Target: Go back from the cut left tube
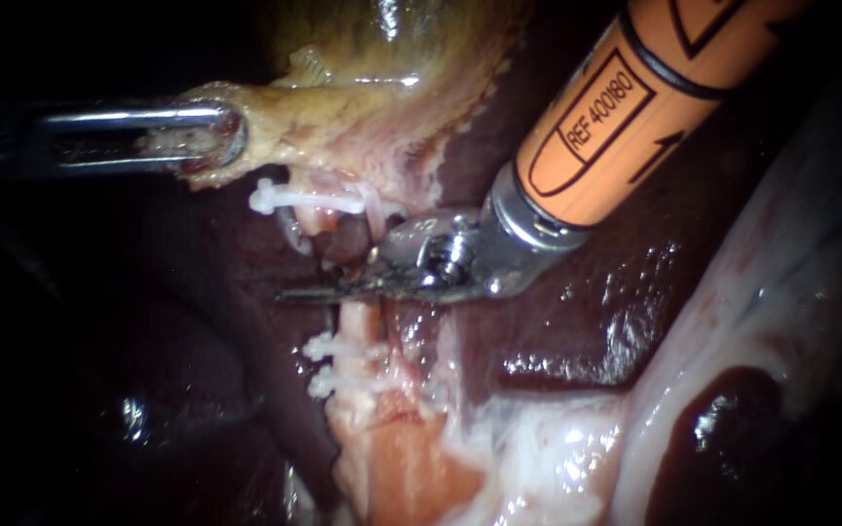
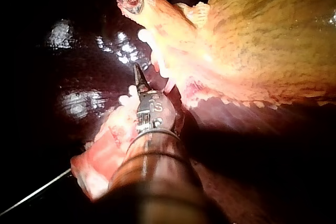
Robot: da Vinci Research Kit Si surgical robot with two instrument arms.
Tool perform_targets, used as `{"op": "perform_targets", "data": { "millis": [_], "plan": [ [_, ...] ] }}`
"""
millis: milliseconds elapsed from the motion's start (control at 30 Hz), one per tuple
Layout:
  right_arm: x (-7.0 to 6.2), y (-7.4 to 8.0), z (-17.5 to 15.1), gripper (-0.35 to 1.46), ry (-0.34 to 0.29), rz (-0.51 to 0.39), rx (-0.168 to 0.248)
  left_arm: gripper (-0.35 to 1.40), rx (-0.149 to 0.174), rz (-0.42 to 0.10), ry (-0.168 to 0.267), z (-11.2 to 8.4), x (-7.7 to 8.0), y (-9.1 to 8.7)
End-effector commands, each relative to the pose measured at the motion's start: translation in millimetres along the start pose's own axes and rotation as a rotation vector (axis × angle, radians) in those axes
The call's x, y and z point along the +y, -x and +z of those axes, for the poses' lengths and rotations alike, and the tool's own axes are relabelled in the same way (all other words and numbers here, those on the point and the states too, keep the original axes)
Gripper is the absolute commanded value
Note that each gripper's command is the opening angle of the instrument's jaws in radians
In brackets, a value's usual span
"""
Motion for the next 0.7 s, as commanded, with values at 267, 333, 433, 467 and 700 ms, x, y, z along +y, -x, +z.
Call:
{"op": "perform_targets", "data": {
  "millis": [267, 333, 433, 467, 700],
  "plan": [
    [0.2, -0.3, 0.6, 1.19, -0.003, 0.017, 0.057, -0.35, 0.0, 0.0, 0.0, 0.0, -0.1, 0.0],
    [0.2, -0.3, 0.6, 1.28, -0.005, 0.017, 0.065, -0.35, 0.0, 0.0, 0.0, 0.0, -0.1, 0.0],
    [0.1, -0.4, 0.7, 1.36, -0.01, 0.017, 0.082, -0.35, 0.0, 0.0, 0.001, 0.0, -0.1, 0.0],
    [0.1, -0.4, 0.7, 1.38, -0.012, 0.017, 0.088, -0.35, 0.0, 0.0, 0.001, 0.0, -0.1, 0.0],
    [-1.0, -0.4, -1.5, 1.45, -0.027, -0.119, 0.113, -0.35, -0.001, 0.0, 0.002, 0.0, -0.3, 0.0]
  ]
}}
